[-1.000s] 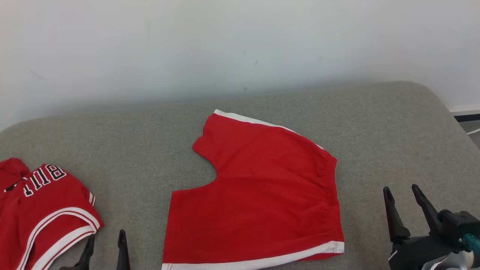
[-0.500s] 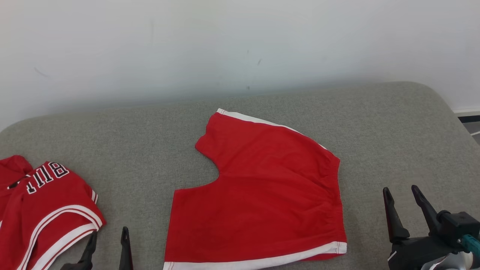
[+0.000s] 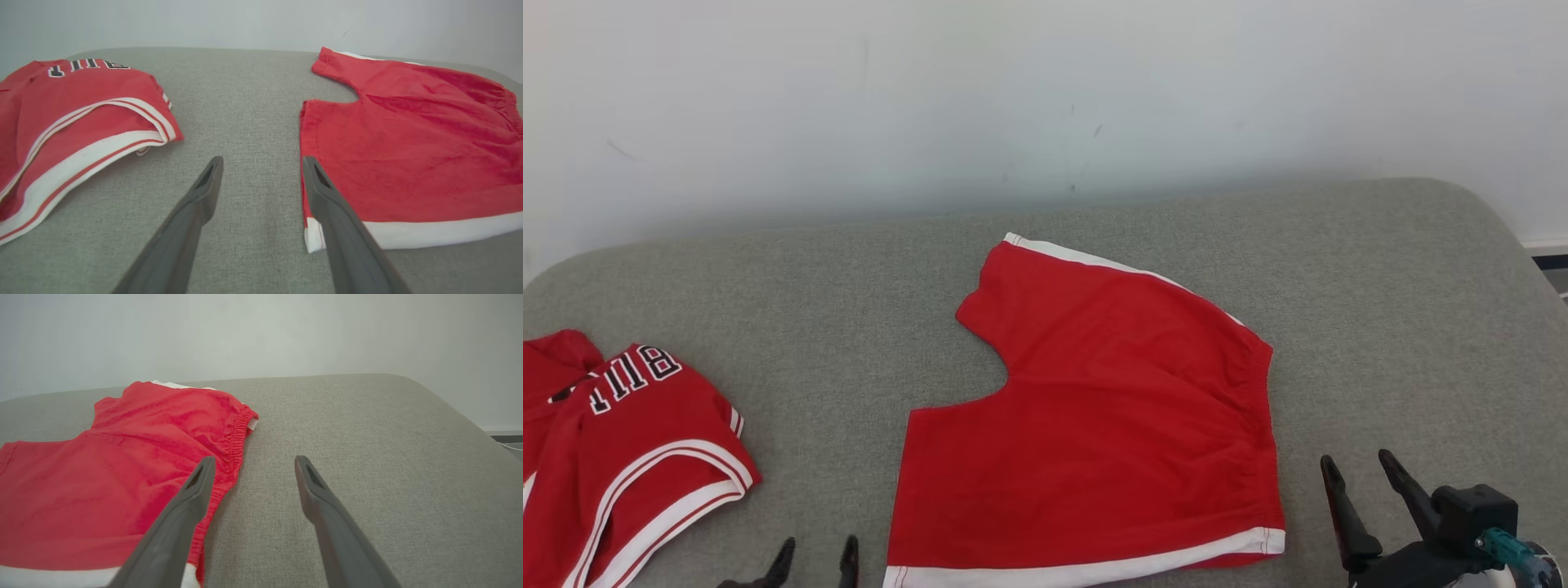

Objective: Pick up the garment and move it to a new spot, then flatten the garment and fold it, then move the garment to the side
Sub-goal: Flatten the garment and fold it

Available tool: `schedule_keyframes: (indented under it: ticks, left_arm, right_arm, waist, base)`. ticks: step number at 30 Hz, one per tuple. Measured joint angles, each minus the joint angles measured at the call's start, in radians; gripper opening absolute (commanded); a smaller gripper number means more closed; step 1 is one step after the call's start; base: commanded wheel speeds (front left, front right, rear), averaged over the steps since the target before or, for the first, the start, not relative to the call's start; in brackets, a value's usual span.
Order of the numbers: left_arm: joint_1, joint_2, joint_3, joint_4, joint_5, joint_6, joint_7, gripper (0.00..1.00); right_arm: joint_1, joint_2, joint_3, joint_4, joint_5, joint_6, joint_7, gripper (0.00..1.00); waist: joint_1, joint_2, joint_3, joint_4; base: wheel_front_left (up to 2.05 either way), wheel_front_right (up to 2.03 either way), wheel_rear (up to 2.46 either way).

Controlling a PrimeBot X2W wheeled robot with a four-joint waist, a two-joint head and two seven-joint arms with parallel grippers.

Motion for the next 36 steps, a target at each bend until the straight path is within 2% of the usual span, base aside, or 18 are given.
schedule_keyframes:
  ticks: [6,8,14,17,31,33,34,35,36]
  left_arm:
    - [-0.002,0.005,-0.053,0.023,-0.031,-0.077,0.058,1.0]
    - [-0.003,0.011,-0.058,0.028,-0.03,-0.086,0.066,1.0]
    - [-0.027,0.028,-0.089,0.054,-0.062,-0.172,0.122,1.0]
    - [-0.029,0.029,-0.104,0.081,-0.079,-0.182,0.145,1.0]
    - [-0.118,-0.006,-0.132,0.211,-0.148,-0.2,0.187,1.0]
    - [-0.13,-0.009,-0.136,0.228,-0.162,-0.2,0.195,0.59]
    - [-0.13,-0.009,-0.136,0.228,-0.162,-0.2,0.195,0.3]
    - [-0.134,-0.011,-0.137,0.236,-0.166,-0.2,0.195,0.09]
    - [-0.138,-0.014,-0.139,0.243,-0.172,-0.2,0.195,0.0]
  right_arm:
    - [0.0,0.0,0.012,0.008,0.017,0.006,0.034,1.0]
    - [0.0,0.0,0.014,0.007,0.017,0.006,0.045,1.0]
    - [-0.003,0.003,0.031,0.008,0.018,0.015,0.082,1.0]
    - [-0.008,0.01,0.053,0.016,0.025,0.03,0.112,1.0]
    - [-0.028,0.04,0.125,0.098,0.042,0.061,0.245,1.0]
    - [-0.035,0.042,0.132,0.107,0.043,0.067,0.264,1.0]
    - [-0.035,0.042,0.132,0.107,0.043,0.067,0.264,0.92]
    - [-0.041,0.044,0.137,0.108,0.044,0.069,0.27,0.38]
    - [-0.044,0.047,0.137,0.109,0.05,0.074,0.272,0.0]
  waist:
    - [0.0,0.0,0.011,0.007]
    - [0.0,0.0,0.017,0.009]
    - [0.0,0.0,0.038,0.016]
    - [0.0001,0.0,0.05,0.018]
    - [0.0,0.0,0.073,0.025]
    - [0.0001,0.0,0.074,0.026]
    - [0.0001,0.0,0.074,0.026]
    - [0.0001,0.0,0.075,0.026]
    - [0.0,0.0,0.075,0.027]
  base:
    - [0.0,0.0,0.0]
    - [0.0,0.0,0.0]
    - [0.0,0.0,0.0]
    - [0.0,0.0,0.0]
    - [0.0,0.0,0.0]
    - [0.0,0.0,0.0]
    - [0.0,0.0,0.0]
    - [0.0,0.0,0.0]
    - [0.0,0.0,0.0]
